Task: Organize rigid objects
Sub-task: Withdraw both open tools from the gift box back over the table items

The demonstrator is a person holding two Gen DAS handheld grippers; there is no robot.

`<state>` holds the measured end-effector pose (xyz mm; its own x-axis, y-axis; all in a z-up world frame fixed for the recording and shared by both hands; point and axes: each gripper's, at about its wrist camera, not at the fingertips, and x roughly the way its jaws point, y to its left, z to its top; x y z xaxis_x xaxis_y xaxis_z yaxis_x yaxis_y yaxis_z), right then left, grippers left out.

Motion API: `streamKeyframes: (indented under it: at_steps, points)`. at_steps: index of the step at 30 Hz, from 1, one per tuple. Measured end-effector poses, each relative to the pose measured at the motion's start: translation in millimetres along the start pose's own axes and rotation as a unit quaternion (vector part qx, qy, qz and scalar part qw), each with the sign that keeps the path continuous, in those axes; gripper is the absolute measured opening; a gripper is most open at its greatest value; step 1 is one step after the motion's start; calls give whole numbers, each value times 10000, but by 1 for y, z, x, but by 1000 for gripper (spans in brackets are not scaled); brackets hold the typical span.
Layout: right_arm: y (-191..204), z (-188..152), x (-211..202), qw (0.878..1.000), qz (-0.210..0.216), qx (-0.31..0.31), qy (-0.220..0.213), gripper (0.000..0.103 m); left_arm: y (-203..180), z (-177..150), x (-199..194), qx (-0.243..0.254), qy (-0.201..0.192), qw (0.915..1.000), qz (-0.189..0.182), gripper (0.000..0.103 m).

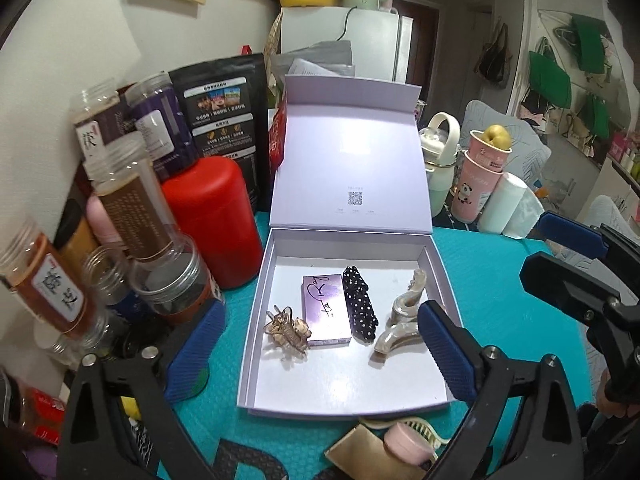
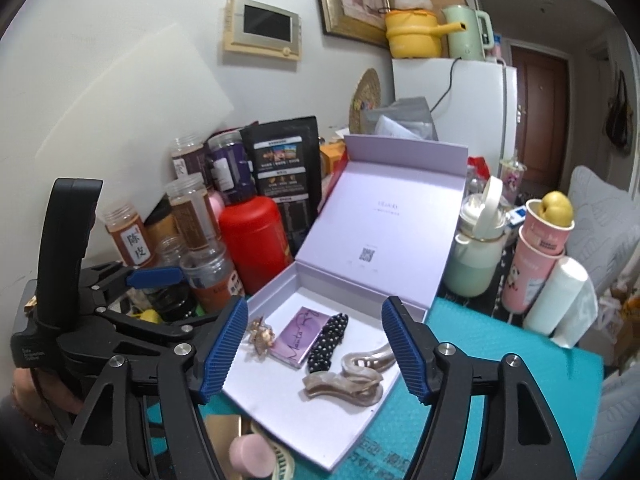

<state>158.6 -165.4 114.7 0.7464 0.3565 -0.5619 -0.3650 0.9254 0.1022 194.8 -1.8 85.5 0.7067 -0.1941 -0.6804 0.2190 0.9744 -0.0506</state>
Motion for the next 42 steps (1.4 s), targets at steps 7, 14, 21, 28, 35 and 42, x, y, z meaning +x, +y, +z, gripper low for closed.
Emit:
streamKeyframes:
  at_steps: [7,14,21,28,35,42]
  points:
    - [10,-4,-31,9999,-64,-54,-144,77,-5,-10,-30,53,-157,9998,55,99]
    - [21,-16,-57,9996,-171,-116,-187,79,-16,-26,-55,200,-233,9995,32,99]
    - [35,-35,-78,9997,-168,-103,-154,80,-19,-49,-72,264,-217,9994,-2,99]
    - [47,-62,-81,10000,-24,-1,-6,80,-24,-75,-71,414,-108,9991,30,99]
    - [43,-90,-77,9995,37,288,140,80,-23,-97,-63,364,89,9992,-136,99]
    - [31,-113,-69,9980,39,543,316,80,-20,-115,-54,251,233,9994,-7,99]
